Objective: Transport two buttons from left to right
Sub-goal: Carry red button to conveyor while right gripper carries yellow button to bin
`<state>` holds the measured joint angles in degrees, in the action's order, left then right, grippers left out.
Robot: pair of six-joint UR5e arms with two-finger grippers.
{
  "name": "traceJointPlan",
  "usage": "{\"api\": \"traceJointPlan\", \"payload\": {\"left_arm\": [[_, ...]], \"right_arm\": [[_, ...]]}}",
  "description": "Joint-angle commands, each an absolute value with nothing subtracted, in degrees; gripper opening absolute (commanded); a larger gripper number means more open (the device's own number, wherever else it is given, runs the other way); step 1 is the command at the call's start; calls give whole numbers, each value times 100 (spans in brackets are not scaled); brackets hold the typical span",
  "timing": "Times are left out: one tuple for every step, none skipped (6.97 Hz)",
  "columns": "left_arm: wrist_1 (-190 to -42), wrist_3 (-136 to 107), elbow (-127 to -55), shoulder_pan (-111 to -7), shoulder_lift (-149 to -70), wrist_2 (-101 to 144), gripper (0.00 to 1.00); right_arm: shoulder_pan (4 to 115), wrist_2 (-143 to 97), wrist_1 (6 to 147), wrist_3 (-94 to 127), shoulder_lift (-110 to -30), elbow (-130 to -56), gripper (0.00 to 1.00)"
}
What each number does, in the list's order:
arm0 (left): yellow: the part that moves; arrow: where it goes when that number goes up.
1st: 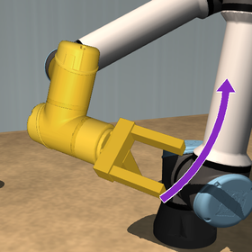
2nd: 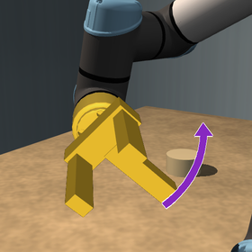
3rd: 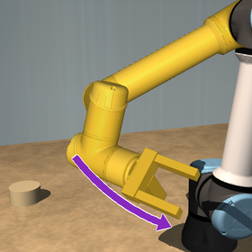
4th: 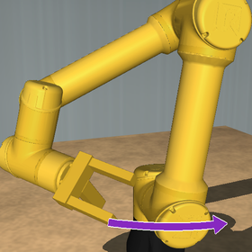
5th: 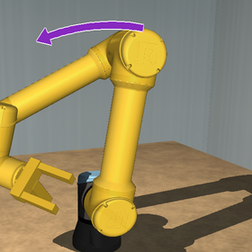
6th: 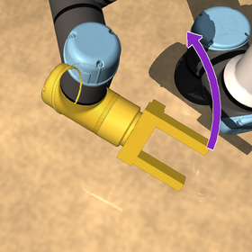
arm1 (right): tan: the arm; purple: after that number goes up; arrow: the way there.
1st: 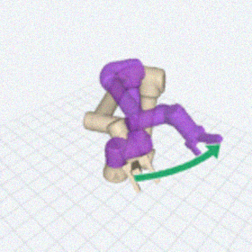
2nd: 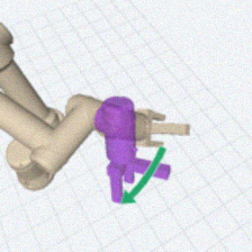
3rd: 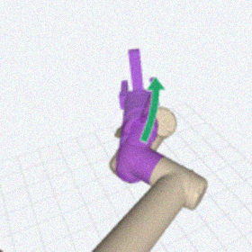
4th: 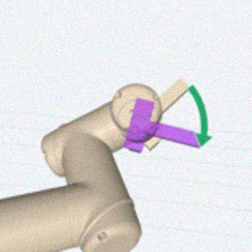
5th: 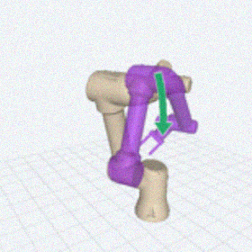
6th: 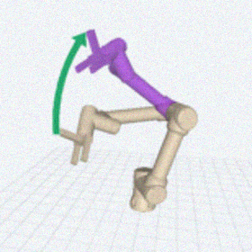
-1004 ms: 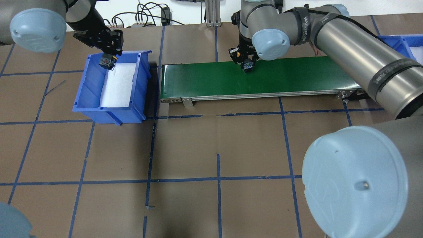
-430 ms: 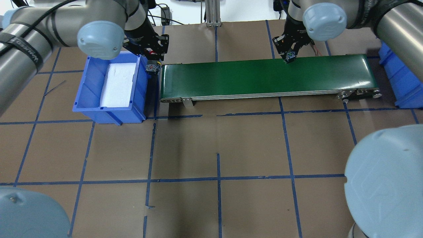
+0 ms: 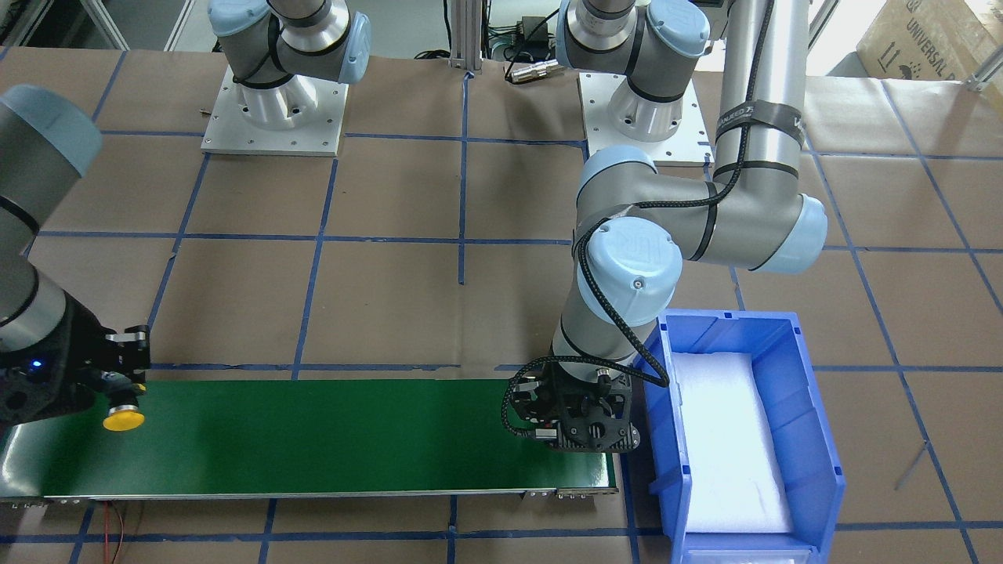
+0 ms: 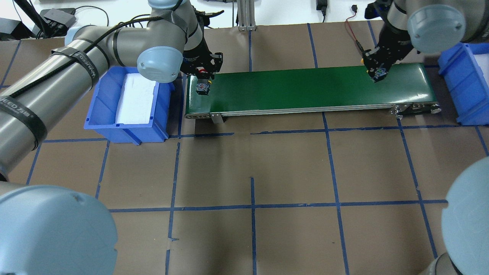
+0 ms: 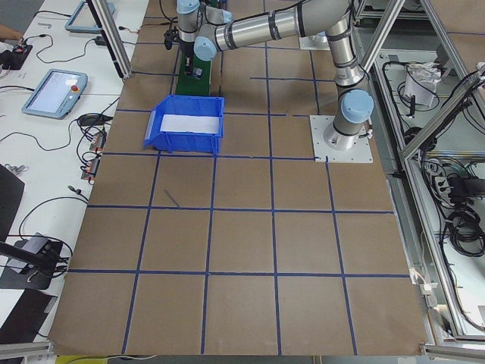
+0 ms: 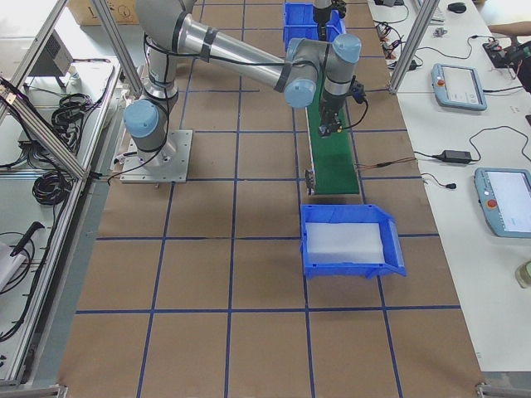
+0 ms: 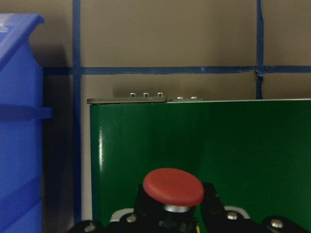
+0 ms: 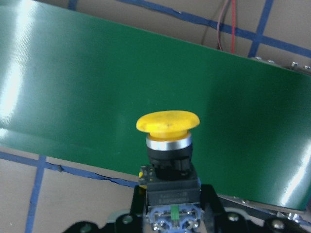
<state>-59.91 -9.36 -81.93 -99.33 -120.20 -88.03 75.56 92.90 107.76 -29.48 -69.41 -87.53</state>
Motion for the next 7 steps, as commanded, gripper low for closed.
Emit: {"api": "traceJointPlan", "payload": {"left_arm": [[-5898, -932, -8183, -9941, -12085, -8798, 26], [-5767, -871, -8139, -9897, -12102, -8763, 26], [-5705, -861, -8060, -9896, -12190, -8771, 26], [-5695, -861, -7938, -9896, -12260, -8780, 26], [-5695, -861, -7910, -9905, -12322, -8789, 27], [-5695, -870, -7997, -9914, -12322, -8815, 50], [-5704, -879, -8015, -9940, -12287, -8824, 79]], "right_arm": [[6858, 9334, 10645, -3391, -7031, -8877, 8], [6499, 9473, 10539, -3662, -7101, -8860, 8], [6069, 9483, 10538, -4074, -7119, -8842, 8], [5699, 9483, 10538, -4357, -7119, -8781, 8], [5556, 9475, 10390, -4446, -7058, -8502, 8], [5537, 9475, 10041, -4447, -7005, -8107, 8], [5459, 9483, 9733, -4456, -6857, -7695, 8]]}}
